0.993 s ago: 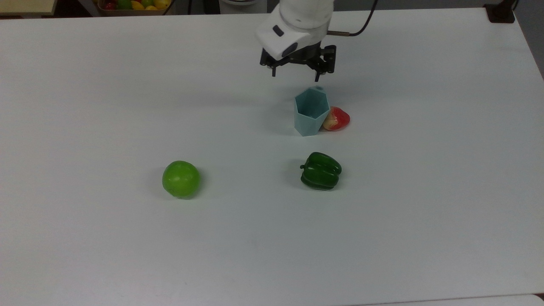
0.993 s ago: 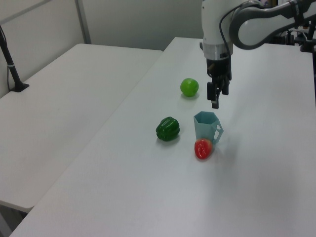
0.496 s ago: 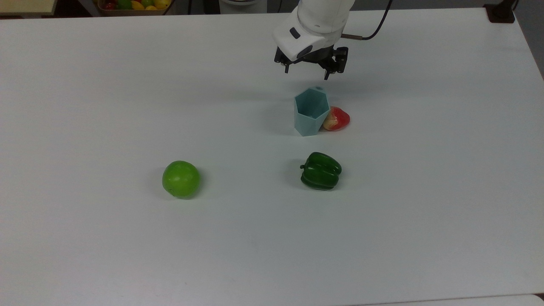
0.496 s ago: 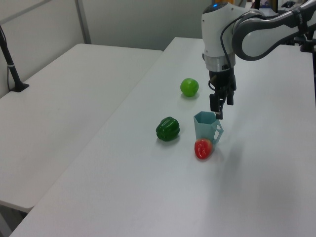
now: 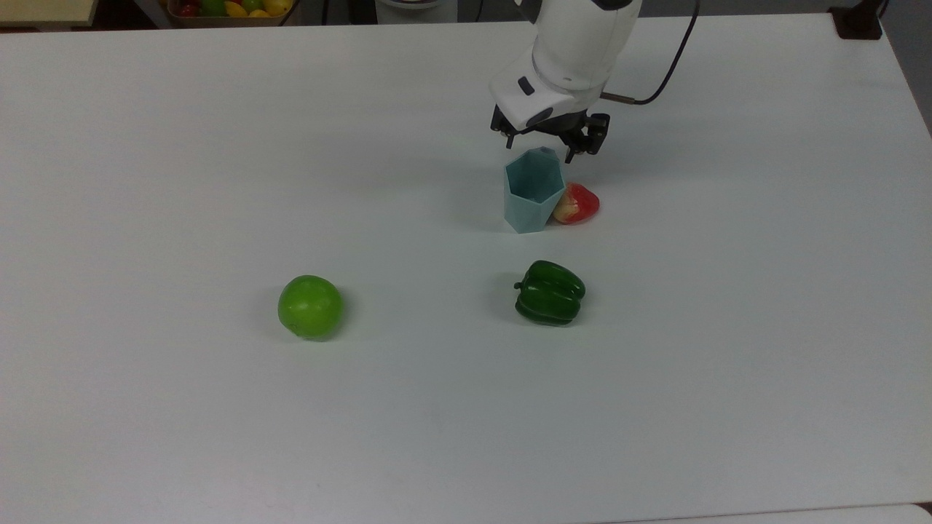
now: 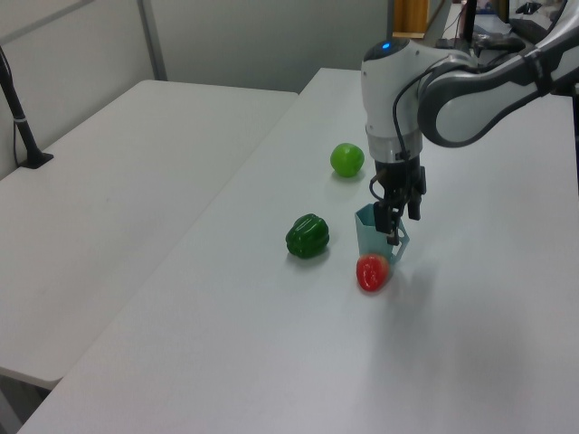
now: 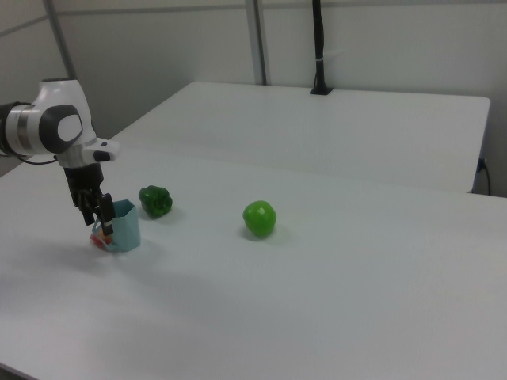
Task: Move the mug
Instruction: 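Lower the open gripper onto the mug rim and close it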
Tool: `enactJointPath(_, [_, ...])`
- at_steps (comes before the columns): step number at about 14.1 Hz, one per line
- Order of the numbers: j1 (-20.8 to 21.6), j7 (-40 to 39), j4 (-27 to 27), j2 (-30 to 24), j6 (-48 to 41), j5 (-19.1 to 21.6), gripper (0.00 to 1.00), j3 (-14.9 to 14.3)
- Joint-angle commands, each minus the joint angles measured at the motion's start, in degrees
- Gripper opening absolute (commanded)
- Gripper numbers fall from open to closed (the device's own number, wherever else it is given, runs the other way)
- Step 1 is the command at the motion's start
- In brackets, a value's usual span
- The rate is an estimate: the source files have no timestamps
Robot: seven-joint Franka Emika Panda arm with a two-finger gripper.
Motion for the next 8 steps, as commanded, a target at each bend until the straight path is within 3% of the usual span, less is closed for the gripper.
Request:
enactJointPath(1, [0.70, 1.18, -0.64, 0.19, 1.15, 0.94, 0.87, -0.38])
enactJointPath(8, [0.52, 1.18, -1.52, 0.89, 2.64, 0.94, 0.51, -0.38])
